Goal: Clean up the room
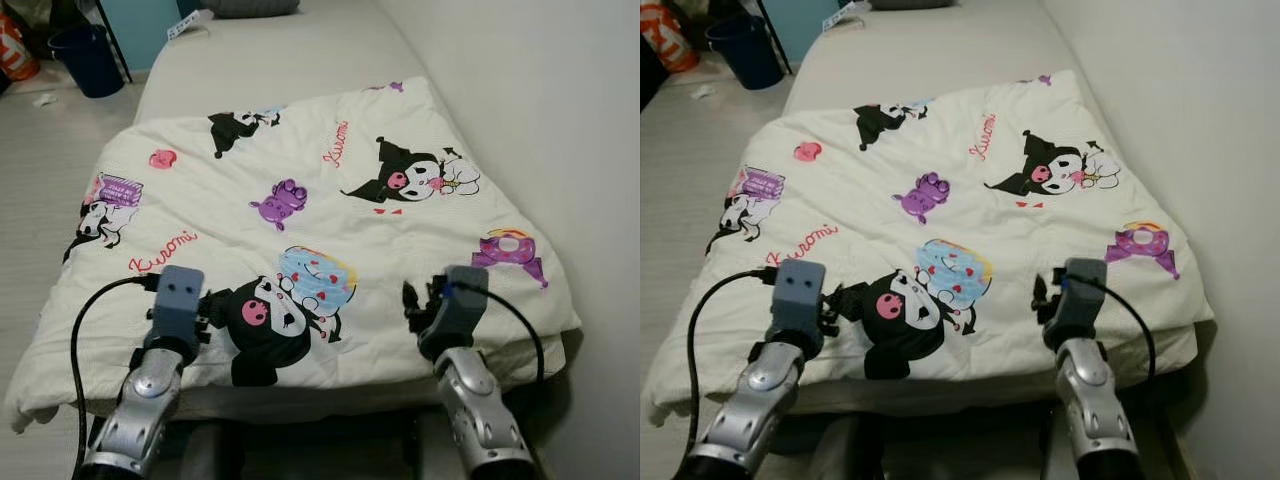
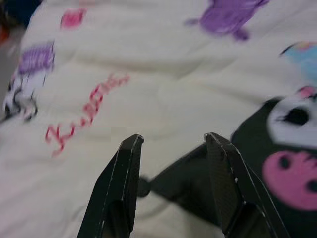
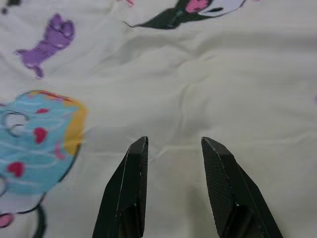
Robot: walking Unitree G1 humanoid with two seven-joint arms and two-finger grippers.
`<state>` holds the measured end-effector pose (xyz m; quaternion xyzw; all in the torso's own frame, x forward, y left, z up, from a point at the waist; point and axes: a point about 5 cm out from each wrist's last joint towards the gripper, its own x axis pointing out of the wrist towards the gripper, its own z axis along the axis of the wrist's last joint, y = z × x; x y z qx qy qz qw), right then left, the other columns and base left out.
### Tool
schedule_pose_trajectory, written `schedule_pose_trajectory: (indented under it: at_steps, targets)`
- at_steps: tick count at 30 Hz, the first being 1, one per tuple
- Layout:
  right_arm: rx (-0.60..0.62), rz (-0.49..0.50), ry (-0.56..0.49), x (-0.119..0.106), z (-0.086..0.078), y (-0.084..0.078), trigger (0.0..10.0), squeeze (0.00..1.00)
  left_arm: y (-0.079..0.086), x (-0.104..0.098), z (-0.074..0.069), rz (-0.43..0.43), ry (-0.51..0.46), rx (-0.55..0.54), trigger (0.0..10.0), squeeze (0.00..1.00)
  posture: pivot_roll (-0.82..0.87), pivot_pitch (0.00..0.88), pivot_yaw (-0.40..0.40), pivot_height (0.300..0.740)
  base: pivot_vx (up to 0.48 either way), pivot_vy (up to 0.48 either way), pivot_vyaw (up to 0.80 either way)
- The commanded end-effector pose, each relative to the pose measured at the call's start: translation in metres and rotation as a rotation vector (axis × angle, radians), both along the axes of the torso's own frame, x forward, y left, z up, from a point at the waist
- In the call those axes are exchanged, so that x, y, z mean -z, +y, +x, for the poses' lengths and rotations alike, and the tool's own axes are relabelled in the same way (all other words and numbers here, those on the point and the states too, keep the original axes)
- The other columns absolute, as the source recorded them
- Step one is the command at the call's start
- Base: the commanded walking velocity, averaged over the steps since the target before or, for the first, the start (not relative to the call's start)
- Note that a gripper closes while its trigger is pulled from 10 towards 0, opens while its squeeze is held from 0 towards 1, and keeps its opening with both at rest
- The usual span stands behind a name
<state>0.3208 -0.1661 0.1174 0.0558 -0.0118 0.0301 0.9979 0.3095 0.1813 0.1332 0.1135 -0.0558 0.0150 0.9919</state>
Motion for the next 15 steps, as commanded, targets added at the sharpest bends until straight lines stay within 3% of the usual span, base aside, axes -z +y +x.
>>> schedule_pose_trajectory:
  at_steps: [1,15]
  targets:
    - [-0.019,0.012,0.001,0.005,-0.003,0.003,10.0,0.00,0.003,0.005,-0.007,0.016,0.002,0.001,10.0,0.00,-0.03,0.161,0.076,0.527,0.000,0.000,0.00]
    - [-0.089,-0.008,-0.013,0.002,0.000,0.018,10.0,0.00,0.008,0.018,-0.010,0.019,0.023,-0.073,10.0,0.00,-0.04,0.129,0.060,0.572,0.000,0.000,0.00]
